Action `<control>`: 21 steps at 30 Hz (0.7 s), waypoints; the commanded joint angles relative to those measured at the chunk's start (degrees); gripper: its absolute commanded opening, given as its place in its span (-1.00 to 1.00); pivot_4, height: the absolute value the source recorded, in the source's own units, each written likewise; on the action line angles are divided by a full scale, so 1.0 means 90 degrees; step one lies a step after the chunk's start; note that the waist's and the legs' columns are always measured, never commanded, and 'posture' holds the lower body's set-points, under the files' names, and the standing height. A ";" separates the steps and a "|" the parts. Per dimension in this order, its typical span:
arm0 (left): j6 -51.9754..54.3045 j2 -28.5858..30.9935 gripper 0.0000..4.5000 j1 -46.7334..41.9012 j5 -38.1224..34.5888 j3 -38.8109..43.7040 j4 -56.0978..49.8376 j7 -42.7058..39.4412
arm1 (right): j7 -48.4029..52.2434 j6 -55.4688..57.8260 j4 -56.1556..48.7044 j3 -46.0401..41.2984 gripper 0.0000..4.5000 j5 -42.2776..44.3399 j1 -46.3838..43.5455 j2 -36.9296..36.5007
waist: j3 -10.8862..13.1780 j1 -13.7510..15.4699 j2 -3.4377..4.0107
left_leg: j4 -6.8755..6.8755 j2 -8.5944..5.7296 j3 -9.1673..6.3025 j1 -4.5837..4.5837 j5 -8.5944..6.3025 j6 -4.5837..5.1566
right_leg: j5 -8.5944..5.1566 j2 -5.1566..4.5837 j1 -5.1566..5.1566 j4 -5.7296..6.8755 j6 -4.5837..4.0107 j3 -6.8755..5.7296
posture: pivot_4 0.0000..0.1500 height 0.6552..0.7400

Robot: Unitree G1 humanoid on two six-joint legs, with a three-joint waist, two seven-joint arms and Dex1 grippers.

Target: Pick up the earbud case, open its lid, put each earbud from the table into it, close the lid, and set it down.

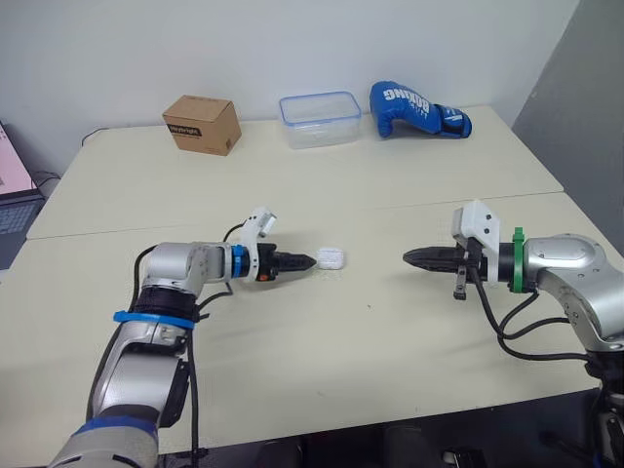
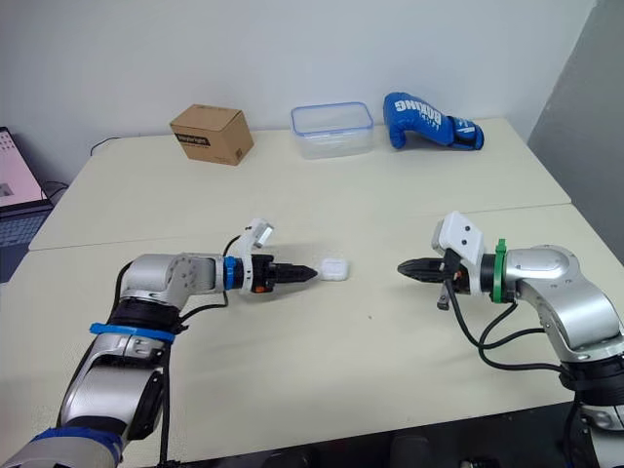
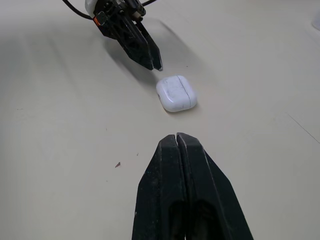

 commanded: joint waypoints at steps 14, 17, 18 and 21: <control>-0.1918 -0.0130 0.39 0.4602 0.0131 0.1839 -0.4595 0.1728 | -0.1304 0.0717 -0.2191 -0.0752 -1.00 0.0780 0.2308 0.0588 | -0.0006 0.0179 0.0001 | -0.0009 0.0001 -0.0017 -0.0006 -0.0003 -0.0001 | 0.0001 -0.0011 -0.0002 -0.0017 -0.0003 0.0007 | 1.00 0.78; -0.2738 -0.0461 0.39 0.5259 0.0413 0.1812 -0.4914 0.2034 | -0.1577 0.0790 -0.2359 -0.0835 -1.00 0.0871 0.2659 0.0735 | -0.0008 0.0271 0.0002 | -0.0005 -0.0001 0.0001 0.0003 -0.0003 0.0000 | 0.0003 -0.0010 0.0010 -0.0011 -0.0003 0.0007 | 1.00 0.78; -0.3037 -0.0623 0.39 0.5458 0.0487 0.1852 -0.5000 0.2185 | -0.1652 0.0753 -0.2400 -0.0859 -1.00 0.0869 0.2811 0.0780 | -0.0009 0.0288 0.0003 | -0.0005 0.0001 0.0001 0.0006 -0.0003 0.0001 | 0.0003 -0.0008 0.0017 -0.0013 -0.0003 0.0003 | 1.00 0.78; -0.3621 -0.0907 0.39 0.5987 0.0608 0.1908 -0.5171 0.2401 | -0.1672 0.0568 -0.2446 -0.0872 -1.00 0.0773 0.3200 0.0760 | -0.0011 0.0310 0.0001 | -0.0005 0.0001 0.0002 0.0014 -0.0005 0.0004 | 0.0003 -0.0007 0.0032 -0.0020 -0.0004 0.0001 | 1.00 0.78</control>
